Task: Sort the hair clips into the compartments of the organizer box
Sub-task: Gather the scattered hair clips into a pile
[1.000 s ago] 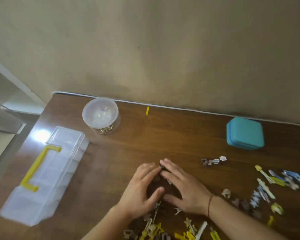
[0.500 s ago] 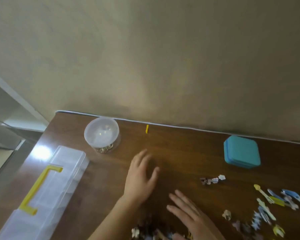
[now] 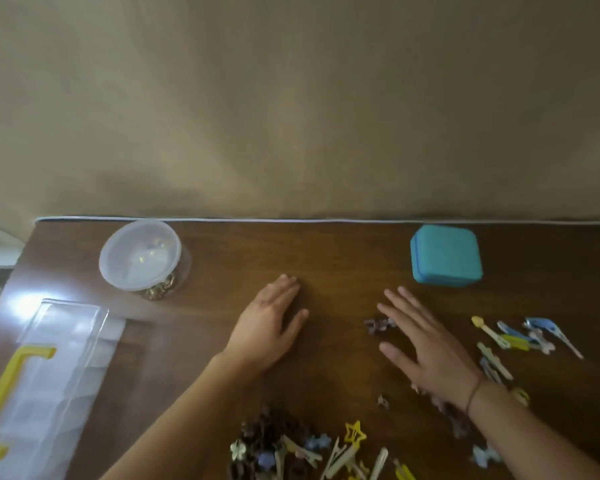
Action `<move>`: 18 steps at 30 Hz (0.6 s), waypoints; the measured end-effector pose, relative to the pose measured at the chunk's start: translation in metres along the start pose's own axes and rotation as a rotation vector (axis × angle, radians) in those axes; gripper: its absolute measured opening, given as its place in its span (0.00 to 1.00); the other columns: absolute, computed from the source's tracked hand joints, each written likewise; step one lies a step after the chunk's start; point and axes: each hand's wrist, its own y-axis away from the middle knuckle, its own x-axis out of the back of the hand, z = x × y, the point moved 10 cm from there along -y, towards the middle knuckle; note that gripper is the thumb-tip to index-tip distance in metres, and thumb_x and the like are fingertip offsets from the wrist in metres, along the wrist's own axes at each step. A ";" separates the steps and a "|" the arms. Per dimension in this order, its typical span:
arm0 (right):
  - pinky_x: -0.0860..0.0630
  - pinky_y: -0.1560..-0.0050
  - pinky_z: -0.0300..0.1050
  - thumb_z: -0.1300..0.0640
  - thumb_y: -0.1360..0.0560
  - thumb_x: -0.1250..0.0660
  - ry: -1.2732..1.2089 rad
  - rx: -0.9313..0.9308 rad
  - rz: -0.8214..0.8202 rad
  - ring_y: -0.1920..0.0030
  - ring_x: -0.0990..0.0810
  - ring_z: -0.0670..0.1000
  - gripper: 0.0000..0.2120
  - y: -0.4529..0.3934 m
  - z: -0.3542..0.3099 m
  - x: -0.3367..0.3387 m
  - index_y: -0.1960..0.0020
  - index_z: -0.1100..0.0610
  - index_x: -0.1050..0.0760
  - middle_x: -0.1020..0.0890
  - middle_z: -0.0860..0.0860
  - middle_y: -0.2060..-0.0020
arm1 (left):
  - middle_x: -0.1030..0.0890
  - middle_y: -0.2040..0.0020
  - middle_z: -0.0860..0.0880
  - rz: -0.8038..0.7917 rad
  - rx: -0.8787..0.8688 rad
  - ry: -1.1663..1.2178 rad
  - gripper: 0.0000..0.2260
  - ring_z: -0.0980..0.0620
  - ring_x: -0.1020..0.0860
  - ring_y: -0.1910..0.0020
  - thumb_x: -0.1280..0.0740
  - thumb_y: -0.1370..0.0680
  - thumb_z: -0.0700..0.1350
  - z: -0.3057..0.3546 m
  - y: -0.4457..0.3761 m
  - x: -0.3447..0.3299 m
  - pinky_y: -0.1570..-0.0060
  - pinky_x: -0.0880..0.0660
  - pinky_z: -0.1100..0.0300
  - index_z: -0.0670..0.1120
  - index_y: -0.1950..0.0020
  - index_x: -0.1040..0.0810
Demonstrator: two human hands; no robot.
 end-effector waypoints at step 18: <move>0.53 0.24 0.42 0.34 0.23 0.48 -0.153 0.066 -0.094 0.26 0.64 0.35 0.32 0.119 -0.124 -0.100 0.23 0.43 0.50 0.52 0.36 0.24 | 0.31 0.26 0.63 -0.148 -0.031 0.444 0.25 0.68 0.36 0.26 0.39 0.21 0.66 0.038 0.168 -0.062 0.25 0.35 0.59 0.59 0.26 0.31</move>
